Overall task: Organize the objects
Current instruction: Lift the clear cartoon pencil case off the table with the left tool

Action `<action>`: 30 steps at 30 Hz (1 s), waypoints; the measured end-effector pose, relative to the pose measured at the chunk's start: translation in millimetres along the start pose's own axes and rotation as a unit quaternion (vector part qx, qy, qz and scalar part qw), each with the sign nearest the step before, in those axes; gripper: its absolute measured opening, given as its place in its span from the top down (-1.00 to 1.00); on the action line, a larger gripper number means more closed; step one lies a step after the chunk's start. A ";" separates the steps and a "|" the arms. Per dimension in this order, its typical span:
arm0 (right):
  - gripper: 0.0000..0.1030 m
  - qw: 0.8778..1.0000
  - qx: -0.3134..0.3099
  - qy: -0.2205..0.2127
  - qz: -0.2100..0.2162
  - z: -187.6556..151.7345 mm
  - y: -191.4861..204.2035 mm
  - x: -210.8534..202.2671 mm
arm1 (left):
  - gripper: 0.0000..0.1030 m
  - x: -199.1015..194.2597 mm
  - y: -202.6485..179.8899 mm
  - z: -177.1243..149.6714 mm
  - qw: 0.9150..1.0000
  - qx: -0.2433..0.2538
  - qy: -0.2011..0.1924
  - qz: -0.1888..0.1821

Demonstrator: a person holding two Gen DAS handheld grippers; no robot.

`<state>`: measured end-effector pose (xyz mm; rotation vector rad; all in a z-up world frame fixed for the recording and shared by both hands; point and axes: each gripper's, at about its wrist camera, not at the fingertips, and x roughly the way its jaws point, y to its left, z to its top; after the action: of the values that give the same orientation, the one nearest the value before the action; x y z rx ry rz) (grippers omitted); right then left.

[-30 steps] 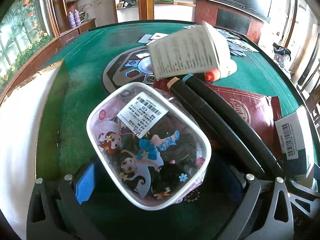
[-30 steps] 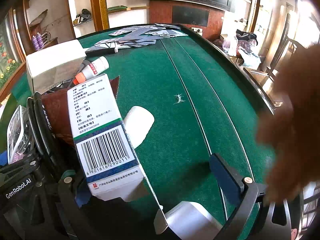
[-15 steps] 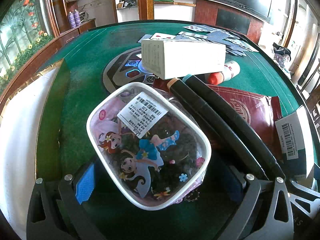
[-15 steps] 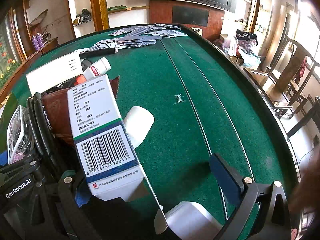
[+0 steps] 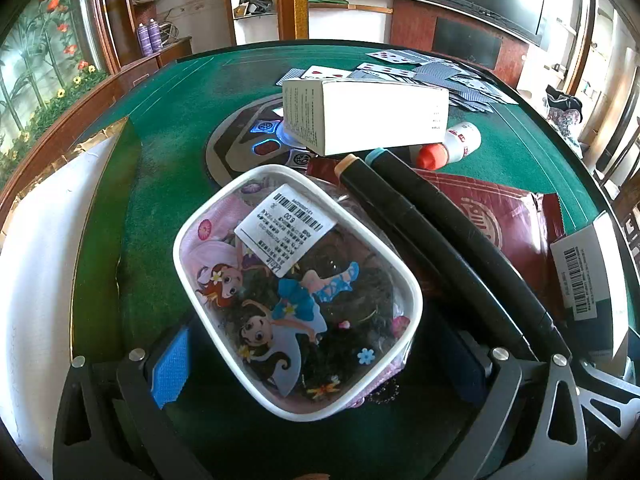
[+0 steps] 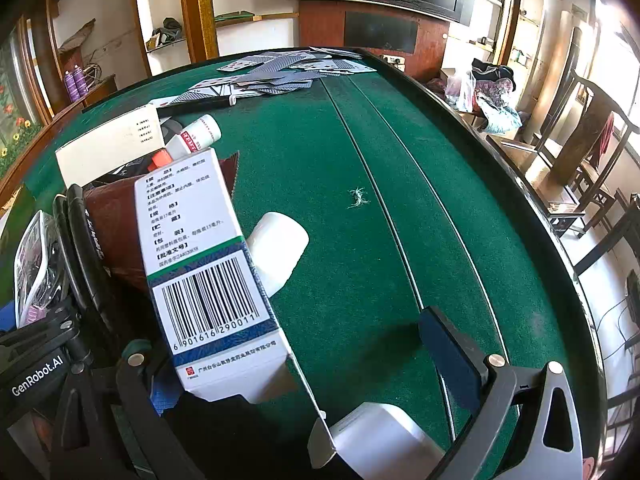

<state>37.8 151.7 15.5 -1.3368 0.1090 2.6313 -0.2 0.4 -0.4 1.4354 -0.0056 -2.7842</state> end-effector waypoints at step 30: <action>-1.00 0.995 -0.075 0.039 0.050 -19.4 3.2 -16.0 | -0.99 -25.2 1.9 -30.4 0.998 0.043 0.024 -0.030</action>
<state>61.7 143.5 16.9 -1.5210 -0.0113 2.7156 39.2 -1.2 2.5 1.5458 -0.0844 -2.8304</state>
